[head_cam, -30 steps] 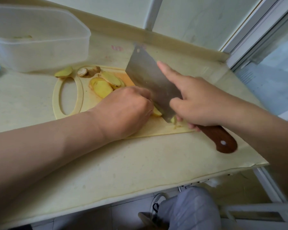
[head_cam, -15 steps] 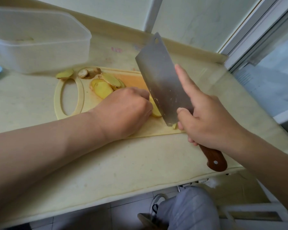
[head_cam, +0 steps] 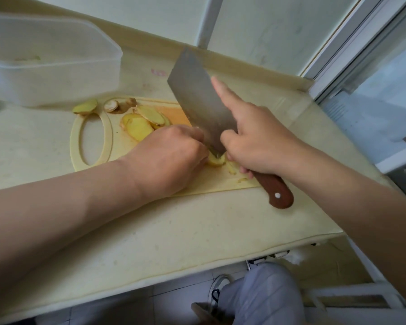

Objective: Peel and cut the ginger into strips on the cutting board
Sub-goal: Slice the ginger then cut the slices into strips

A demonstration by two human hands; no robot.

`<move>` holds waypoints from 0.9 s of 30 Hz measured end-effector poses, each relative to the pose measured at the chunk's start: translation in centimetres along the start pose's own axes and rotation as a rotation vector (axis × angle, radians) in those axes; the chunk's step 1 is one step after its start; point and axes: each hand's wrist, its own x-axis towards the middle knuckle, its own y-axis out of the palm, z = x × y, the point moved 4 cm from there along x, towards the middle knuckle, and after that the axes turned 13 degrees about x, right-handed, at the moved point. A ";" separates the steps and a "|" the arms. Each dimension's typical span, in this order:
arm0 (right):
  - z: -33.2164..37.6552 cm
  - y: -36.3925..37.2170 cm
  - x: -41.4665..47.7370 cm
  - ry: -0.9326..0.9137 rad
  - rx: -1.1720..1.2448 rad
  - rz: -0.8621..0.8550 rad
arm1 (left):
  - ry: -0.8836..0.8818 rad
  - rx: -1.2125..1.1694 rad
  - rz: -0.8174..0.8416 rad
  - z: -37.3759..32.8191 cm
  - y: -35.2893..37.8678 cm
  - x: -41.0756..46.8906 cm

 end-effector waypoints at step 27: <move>-0.6 -0.5 -3.4 0.078 -0.022 0.048 | -0.021 0.023 0.006 0.2 0.3 0.1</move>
